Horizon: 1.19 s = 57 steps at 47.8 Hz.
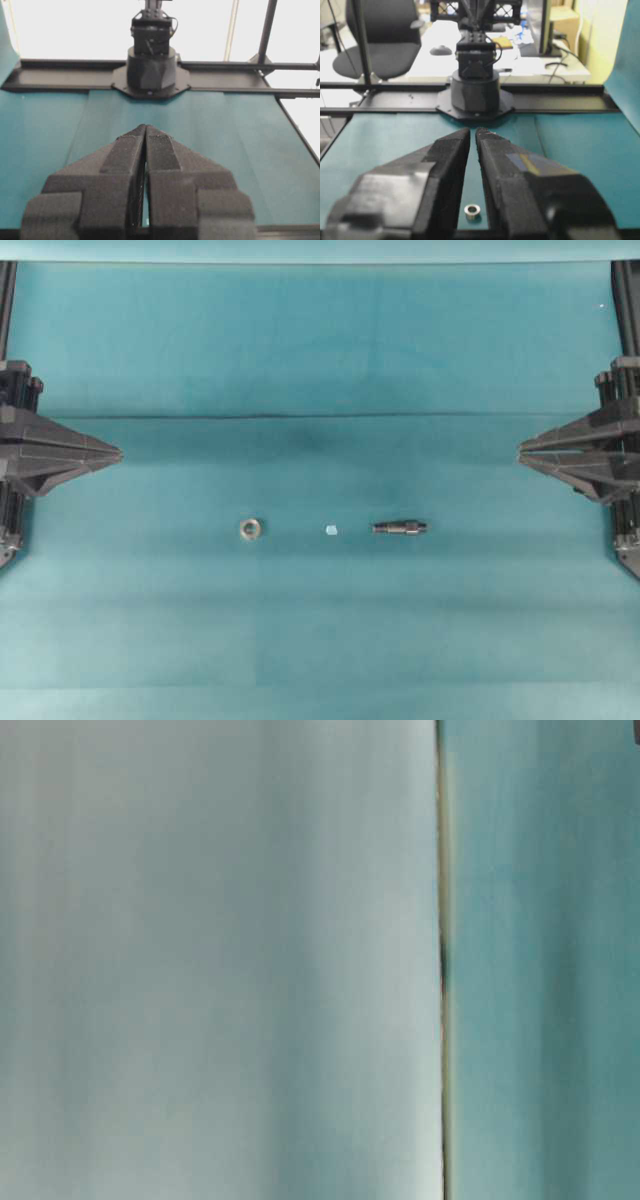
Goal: Insert the washer onto the shaft with both hands.
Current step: 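Move left gripper over the silver washer and right gripper over the shaft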
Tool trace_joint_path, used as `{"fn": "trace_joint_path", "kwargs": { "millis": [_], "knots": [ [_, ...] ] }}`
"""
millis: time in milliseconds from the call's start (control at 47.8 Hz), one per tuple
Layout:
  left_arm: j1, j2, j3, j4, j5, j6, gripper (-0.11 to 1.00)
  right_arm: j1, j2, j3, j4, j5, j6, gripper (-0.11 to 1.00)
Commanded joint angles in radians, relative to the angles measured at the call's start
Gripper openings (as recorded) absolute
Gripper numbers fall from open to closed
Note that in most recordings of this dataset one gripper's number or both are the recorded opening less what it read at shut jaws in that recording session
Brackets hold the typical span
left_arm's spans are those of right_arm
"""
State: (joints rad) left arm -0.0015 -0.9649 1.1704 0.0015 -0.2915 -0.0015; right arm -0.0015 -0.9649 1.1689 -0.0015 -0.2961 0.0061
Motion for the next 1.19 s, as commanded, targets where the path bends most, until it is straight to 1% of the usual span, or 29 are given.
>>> {"fn": "trace_joint_path", "kwargs": {
  "millis": [0,42,105,167,293,481,544,628,774,942,1172],
  "knots": [
    [-0.029,0.044,-0.035,0.008,0.037,-0.048,0.02,-0.003,0.02,-0.006,0.008,0.002,0.011,0.0],
    [-0.029,0.057,-0.048,0.009,0.06,-0.071,0.02,-0.005,0.034,-0.017,0.035,0.018,0.015,-0.01],
    [-0.029,0.075,-0.063,0.011,0.091,-0.089,0.02,-0.005,0.048,-0.055,0.06,0.052,0.028,-0.06],
    [-0.023,0.084,-0.074,0.011,0.127,-0.094,0.02,-0.008,0.058,-0.08,0.058,0.103,0.031,-0.09],
    [-0.005,0.101,-0.109,0.011,0.227,-0.101,0.02,-0.029,0.078,-0.078,0.063,0.215,0.051,-0.1],
    [-0.003,0.179,-0.173,0.011,0.383,-0.107,0.02,-0.031,0.13,-0.087,0.067,0.43,0.164,-0.1],
    [-0.005,0.225,-0.198,0.011,0.425,-0.109,0.02,-0.029,0.15,-0.101,0.067,0.483,0.204,-0.1],
    [-0.006,0.287,-0.227,0.011,0.459,-0.109,0.02,-0.029,0.183,-0.127,0.06,0.555,0.239,-0.1],
    [-0.008,0.405,-0.282,0.011,0.528,-0.104,0.02,-0.029,0.244,-0.166,0.058,0.683,0.239,-0.1],
    [-0.005,0.526,-0.37,0.012,0.676,-0.097,0.02,-0.028,0.325,-0.21,0.046,0.818,0.235,-0.1],
    [-0.003,0.626,-0.436,0.014,0.758,-0.097,0.02,-0.021,0.425,-0.267,0.026,0.864,0.224,-0.1]
  ]
}}
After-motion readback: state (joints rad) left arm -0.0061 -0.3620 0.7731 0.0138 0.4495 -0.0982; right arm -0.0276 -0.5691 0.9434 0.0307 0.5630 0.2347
